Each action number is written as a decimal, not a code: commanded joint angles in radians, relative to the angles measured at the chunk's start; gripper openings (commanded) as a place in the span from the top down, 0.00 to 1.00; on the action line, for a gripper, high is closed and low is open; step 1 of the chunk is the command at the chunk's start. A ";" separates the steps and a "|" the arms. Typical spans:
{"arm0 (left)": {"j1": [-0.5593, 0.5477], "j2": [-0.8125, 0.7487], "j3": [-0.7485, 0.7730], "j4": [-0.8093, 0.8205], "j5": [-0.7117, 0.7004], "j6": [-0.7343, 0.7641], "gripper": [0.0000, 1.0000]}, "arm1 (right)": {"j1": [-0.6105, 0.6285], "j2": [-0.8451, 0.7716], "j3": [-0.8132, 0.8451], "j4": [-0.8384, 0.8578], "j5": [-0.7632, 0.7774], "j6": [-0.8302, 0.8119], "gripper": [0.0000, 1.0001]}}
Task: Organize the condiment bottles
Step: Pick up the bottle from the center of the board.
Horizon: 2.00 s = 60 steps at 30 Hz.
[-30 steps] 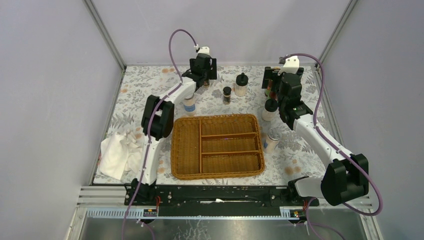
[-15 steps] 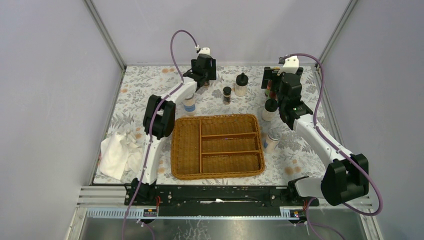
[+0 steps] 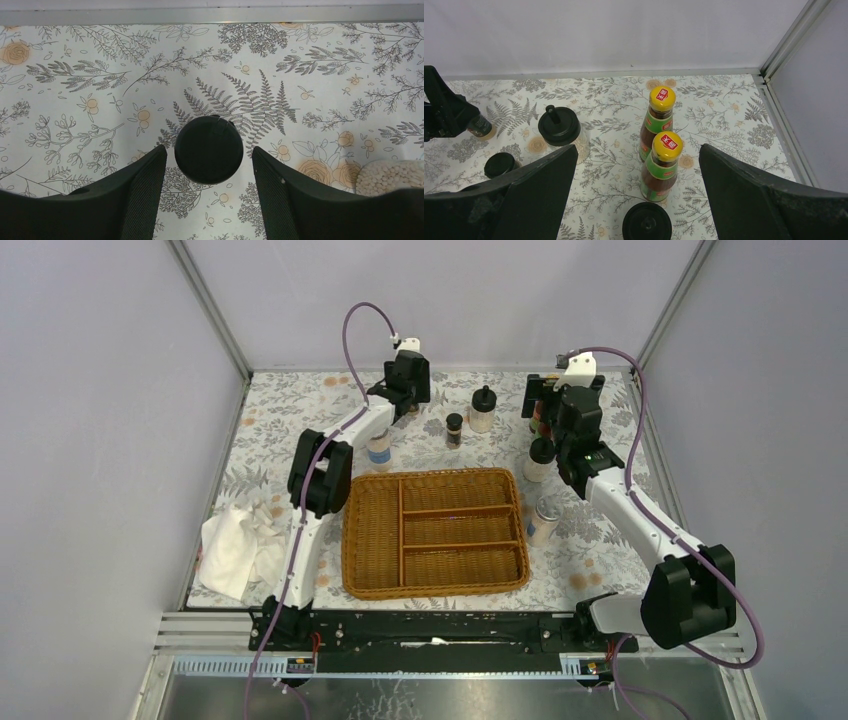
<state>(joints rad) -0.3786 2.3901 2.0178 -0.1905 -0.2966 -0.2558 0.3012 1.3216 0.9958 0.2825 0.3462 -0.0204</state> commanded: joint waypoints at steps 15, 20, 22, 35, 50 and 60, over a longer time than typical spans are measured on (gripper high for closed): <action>-0.003 -0.014 -0.038 0.091 -0.022 0.009 0.42 | 0.010 0.000 -0.012 0.047 -0.012 0.011 0.00; -0.003 -0.032 -0.078 0.130 -0.015 0.009 0.44 | 0.010 -0.004 -0.016 0.047 -0.013 0.012 0.00; -0.004 -0.033 -0.082 0.133 -0.017 0.010 0.44 | 0.010 -0.003 -0.016 0.046 -0.014 0.013 0.00; -0.009 -0.052 -0.109 0.167 -0.035 0.025 0.47 | 0.010 -0.005 -0.019 0.043 -0.022 0.014 0.00; -0.014 -0.069 -0.143 0.222 -0.048 0.038 0.53 | 0.009 -0.007 -0.017 0.044 -0.026 0.011 0.00; -0.017 -0.077 -0.156 0.236 -0.052 0.043 0.61 | 0.009 0.001 -0.011 0.043 -0.024 0.008 0.00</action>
<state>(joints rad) -0.3901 2.3653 1.8771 -0.0284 -0.3229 -0.2295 0.3012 1.3251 0.9764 0.2825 0.3279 -0.0109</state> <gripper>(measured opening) 0.477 0.994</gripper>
